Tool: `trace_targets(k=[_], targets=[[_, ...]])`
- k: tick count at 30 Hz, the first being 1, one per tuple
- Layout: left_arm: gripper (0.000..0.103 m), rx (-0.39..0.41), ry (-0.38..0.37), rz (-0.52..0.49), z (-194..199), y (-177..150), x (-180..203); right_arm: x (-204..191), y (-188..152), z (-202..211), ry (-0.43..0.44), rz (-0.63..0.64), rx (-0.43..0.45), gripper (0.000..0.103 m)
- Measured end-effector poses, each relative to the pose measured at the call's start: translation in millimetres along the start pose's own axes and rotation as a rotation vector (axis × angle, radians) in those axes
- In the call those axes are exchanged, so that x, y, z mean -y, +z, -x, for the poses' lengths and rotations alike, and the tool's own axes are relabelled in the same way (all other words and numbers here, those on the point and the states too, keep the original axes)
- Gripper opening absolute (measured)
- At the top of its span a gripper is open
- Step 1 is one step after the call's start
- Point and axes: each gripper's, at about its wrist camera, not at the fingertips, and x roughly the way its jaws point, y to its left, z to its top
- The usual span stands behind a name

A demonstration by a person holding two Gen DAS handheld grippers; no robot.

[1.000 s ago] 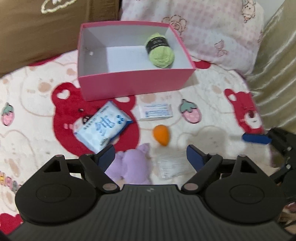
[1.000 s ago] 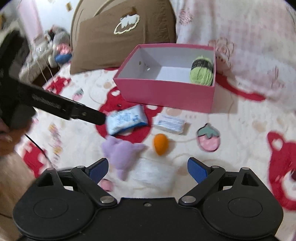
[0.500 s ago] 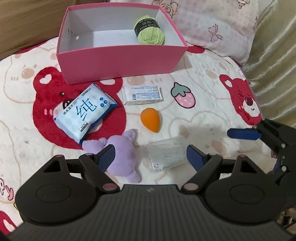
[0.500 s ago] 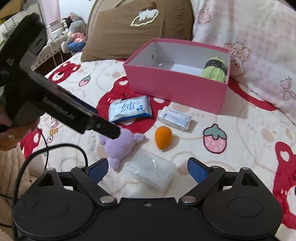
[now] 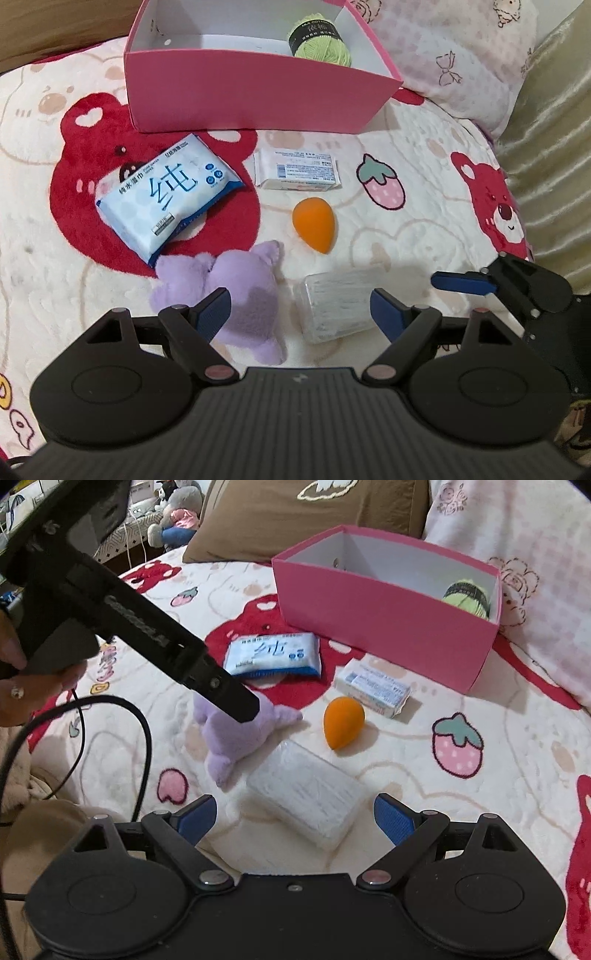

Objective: Organize objects
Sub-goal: 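Withdraw the left tool and move it toward the clear plastic box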

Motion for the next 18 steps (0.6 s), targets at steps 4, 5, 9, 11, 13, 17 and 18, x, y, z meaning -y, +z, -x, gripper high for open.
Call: trace_targets(k=[4,5,9,11,13,17,18], targets=[[0.081,0.0,-0.013,0.002,-10,-7,3,1,-2,-10,0.013,-0.01,0.001,0.094],[0.081,0.007,-0.015,-0.001,-13,-10,5,2,-3,-12,0.015,-0.015,-0.002,0.094],[0.08,-0.025,-0.013,-0.04,-28,-19,15,4,-7,-19,0.003,-0.025,-0.004,0.094],[0.079,-0.012,-0.016,-0.035,-31,-20,14,3,-9,-21,-0.017,-0.007,-0.001,0.094],[0.075,-0.003,-0.021,-0.026,-35,-20,14,2,-12,-22,-0.038,0.032,0.007,0.094],[0.066,0.0,-0.027,-0.018,-45,-24,15,6,-16,-27,-0.006,0.029,0.004,0.094],[0.064,-0.004,-0.034,-0.014,-48,-26,16,7,-17,-30,-0.001,0.022,0.005,0.094]])
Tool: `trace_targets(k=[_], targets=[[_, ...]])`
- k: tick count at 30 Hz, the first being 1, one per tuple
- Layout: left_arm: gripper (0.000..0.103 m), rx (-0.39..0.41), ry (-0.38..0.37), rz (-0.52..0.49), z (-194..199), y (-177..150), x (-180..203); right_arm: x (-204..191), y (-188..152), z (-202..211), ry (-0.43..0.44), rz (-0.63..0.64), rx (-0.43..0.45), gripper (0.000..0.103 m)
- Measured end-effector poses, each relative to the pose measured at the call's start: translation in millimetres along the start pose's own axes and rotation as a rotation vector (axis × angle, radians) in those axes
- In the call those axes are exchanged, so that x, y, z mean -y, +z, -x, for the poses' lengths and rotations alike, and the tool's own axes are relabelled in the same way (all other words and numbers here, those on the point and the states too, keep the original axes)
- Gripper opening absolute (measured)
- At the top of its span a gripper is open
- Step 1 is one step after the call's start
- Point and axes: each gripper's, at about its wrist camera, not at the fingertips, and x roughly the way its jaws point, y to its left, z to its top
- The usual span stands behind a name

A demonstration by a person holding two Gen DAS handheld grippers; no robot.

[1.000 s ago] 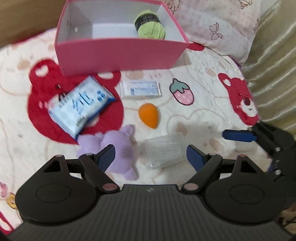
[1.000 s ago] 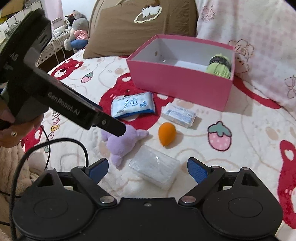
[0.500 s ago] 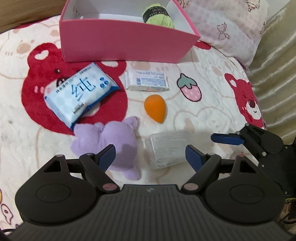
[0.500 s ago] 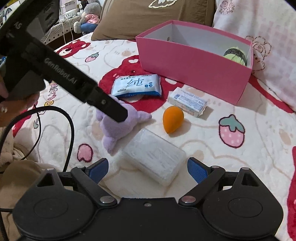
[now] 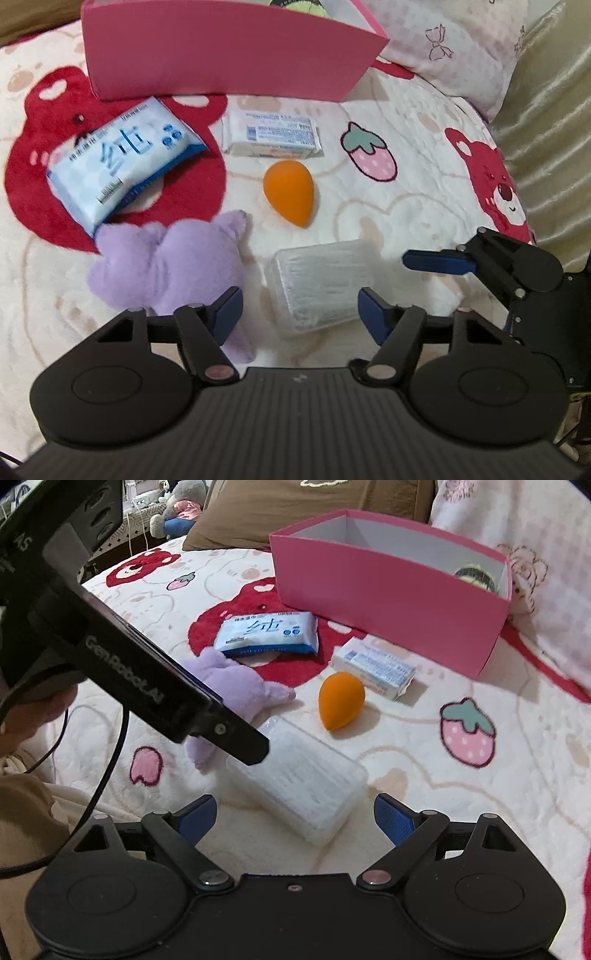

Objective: Organize objects
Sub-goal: 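Withdraw the left tool and move it toward the clear plastic box, then close the left tool on the clear plastic box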

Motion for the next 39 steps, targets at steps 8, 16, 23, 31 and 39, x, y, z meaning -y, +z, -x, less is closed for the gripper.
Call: trace_targets(k=[8,16,23,31,39], targets=[[0.048,-0.013,-0.038,0.027,-11,-2,0,11,-3,-15,0.025,-0.096,0.003,0.094],[0.041,-0.056,-0.134,0.111,-14,4,-9,17,0,-25,0.054,-0.201,-0.011,0.096],[0.041,-0.068,-0.112,0.119,-20,7,-11,28,-2,-35,0.084,-0.299,-0.035,0.097],[0.042,-0.08,-0.097,0.113,-30,7,-13,18,-5,-44,0.03,-0.272,-0.024,0.098],[0.041,-0.071,-0.094,0.105,-30,5,-10,10,-8,-42,-0.018,-0.231,0.003,0.097]])
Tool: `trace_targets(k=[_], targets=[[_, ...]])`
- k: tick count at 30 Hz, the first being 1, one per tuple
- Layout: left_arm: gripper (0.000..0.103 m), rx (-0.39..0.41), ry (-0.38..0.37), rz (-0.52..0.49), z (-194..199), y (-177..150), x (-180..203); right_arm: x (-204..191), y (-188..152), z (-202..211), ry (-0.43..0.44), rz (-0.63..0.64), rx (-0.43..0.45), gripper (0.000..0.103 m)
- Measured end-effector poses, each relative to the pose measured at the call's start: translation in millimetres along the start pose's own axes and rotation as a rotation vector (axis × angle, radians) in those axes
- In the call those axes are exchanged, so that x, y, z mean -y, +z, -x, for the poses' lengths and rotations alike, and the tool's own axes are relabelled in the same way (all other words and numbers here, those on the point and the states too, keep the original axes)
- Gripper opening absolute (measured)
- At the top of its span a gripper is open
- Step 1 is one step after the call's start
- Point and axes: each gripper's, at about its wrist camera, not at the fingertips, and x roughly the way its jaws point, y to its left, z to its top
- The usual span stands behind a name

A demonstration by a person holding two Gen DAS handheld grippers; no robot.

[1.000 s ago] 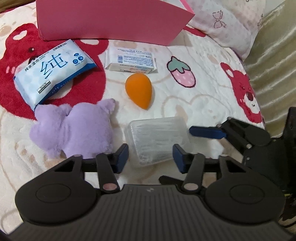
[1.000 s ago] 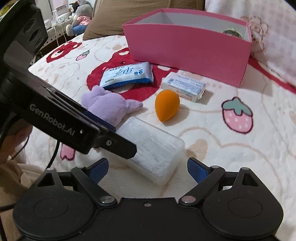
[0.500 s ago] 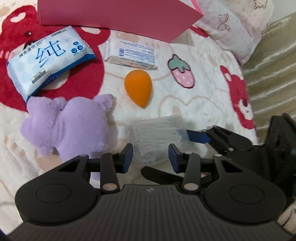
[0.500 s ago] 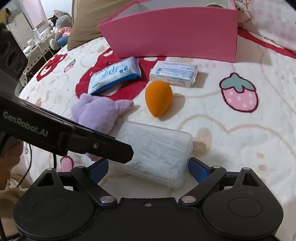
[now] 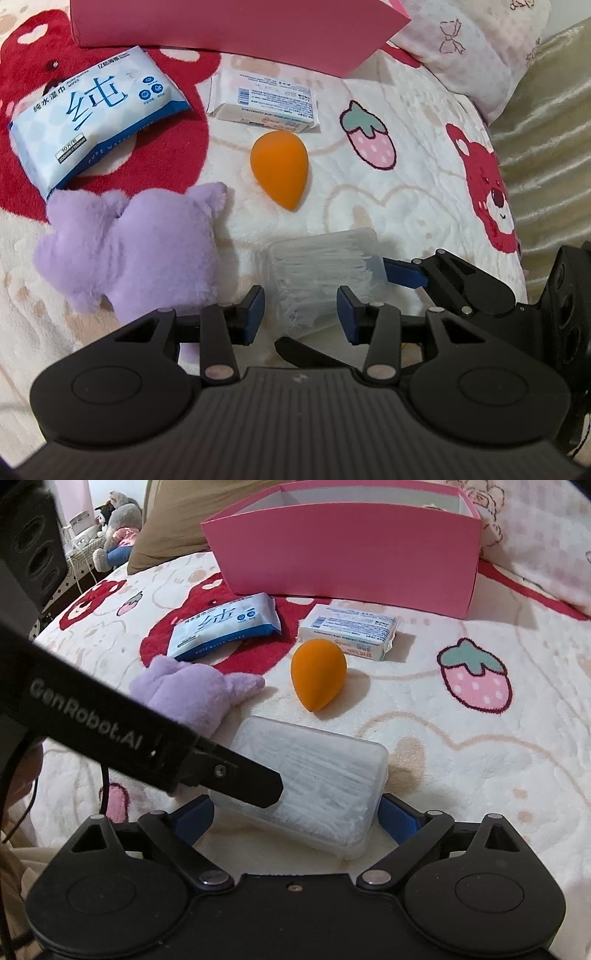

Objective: Organize objects
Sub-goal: 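Close the left tool on the clear plastic box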

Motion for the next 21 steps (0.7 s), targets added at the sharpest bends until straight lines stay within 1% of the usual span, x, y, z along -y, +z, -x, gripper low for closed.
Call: trace_targets(k=[5,9,13,15,16,17,19,21], targets=[[0.041,0.016,0.003,-0.007,4,-2,3,0,0,2,-0.002,-0.001,0.008,0.096],[0.041,0.039,0.014,-0.035,12,-2,8,-5,-1,8,-0.025,0.023,0.032,0.096],[0.041,0.069,0.031,-0.021,21,-2,11,-8,1,13,-0.036,0.041,0.05,0.095],[0.041,0.09,0.06,-0.044,26,-2,12,-10,5,15,-0.034,0.048,0.033,0.091],[0.041,0.093,0.051,-0.041,29,-1,11,-11,6,16,-0.036,0.05,0.028,0.085],[0.041,0.093,0.026,-0.018,31,1,7,-12,7,16,-0.041,0.055,0.025,0.082],[0.041,0.09,0.001,0.014,34,5,2,-13,7,17,-0.056,0.069,0.031,0.082],[0.041,0.101,0.011,0.001,38,6,3,-12,8,18,-0.049,0.053,0.03,0.08]])
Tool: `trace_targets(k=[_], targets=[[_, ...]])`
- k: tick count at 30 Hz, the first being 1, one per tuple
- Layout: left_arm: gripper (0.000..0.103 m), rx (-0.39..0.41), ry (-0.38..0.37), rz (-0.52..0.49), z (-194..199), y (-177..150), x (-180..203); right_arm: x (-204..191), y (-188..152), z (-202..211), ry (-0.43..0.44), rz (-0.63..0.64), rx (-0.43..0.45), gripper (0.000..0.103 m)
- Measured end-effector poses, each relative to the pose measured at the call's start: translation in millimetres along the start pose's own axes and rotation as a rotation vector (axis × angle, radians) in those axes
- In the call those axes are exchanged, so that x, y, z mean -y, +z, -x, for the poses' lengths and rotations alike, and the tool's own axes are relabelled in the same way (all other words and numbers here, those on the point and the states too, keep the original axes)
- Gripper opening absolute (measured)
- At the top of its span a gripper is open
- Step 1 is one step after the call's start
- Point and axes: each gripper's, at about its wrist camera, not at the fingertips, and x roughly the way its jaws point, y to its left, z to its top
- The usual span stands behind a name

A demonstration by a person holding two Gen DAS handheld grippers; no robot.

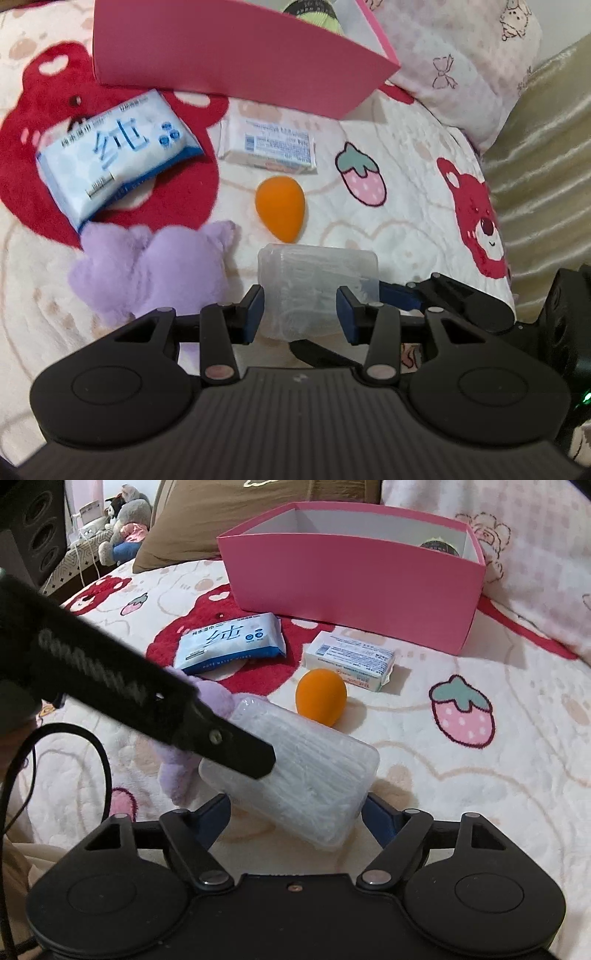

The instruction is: Organize objects

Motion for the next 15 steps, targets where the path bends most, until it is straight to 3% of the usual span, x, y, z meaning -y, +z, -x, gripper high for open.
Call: trace_targets(k=[15], targets=[[0.041,0.098,0.037,-0.062,41,12,14,-18,26,26,-0.035,0.091,0.101,0.076]])
